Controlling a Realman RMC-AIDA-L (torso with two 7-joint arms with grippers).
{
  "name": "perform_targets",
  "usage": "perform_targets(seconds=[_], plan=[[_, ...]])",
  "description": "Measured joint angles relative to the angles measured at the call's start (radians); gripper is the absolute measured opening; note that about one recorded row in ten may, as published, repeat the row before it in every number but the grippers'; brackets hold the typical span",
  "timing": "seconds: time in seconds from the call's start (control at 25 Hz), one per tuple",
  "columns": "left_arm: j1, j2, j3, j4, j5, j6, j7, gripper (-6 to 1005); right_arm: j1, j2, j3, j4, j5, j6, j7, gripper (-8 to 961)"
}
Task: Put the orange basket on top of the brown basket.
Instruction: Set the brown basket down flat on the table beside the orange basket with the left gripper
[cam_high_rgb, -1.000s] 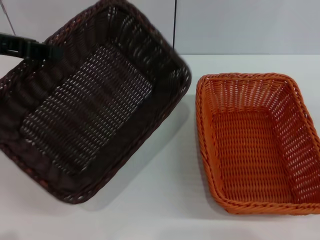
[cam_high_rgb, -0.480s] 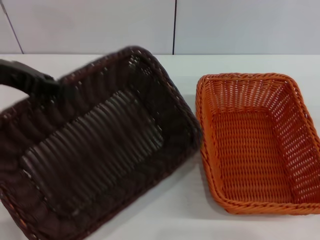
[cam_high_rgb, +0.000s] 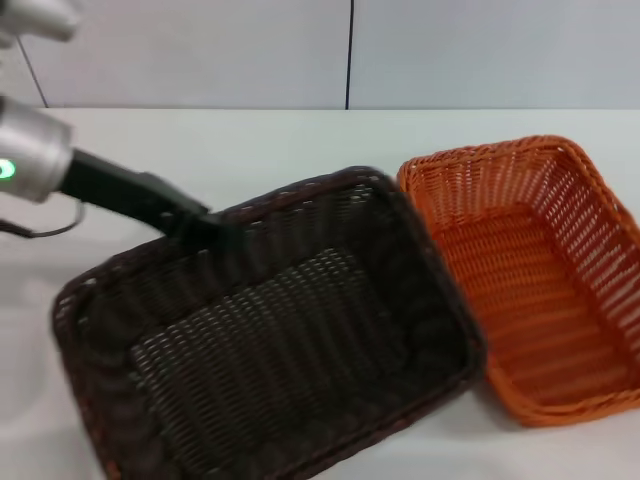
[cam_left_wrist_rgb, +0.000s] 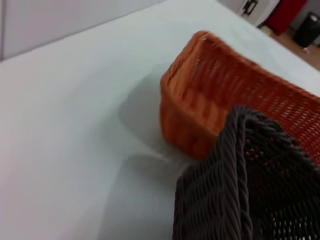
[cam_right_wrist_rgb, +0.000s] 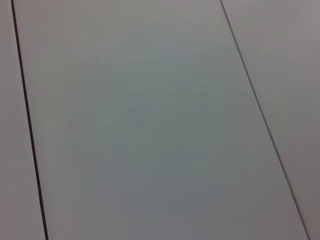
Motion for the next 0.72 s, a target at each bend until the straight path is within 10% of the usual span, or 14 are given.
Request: perform_targets(seconds=[0.32,0.72], plan=[[-0.134,-0.063,0.02,0.156,0.093,0.123,0.034,212,-0.012,0.003,0.0,-0.001,0.0,0.002,0.002,574],[-0.158,-0.09,0.018,0.144,0.094,0.131,0.038,212,-0.018,0.003,0.0,0.002,0.0,0.002,0.005,575]])
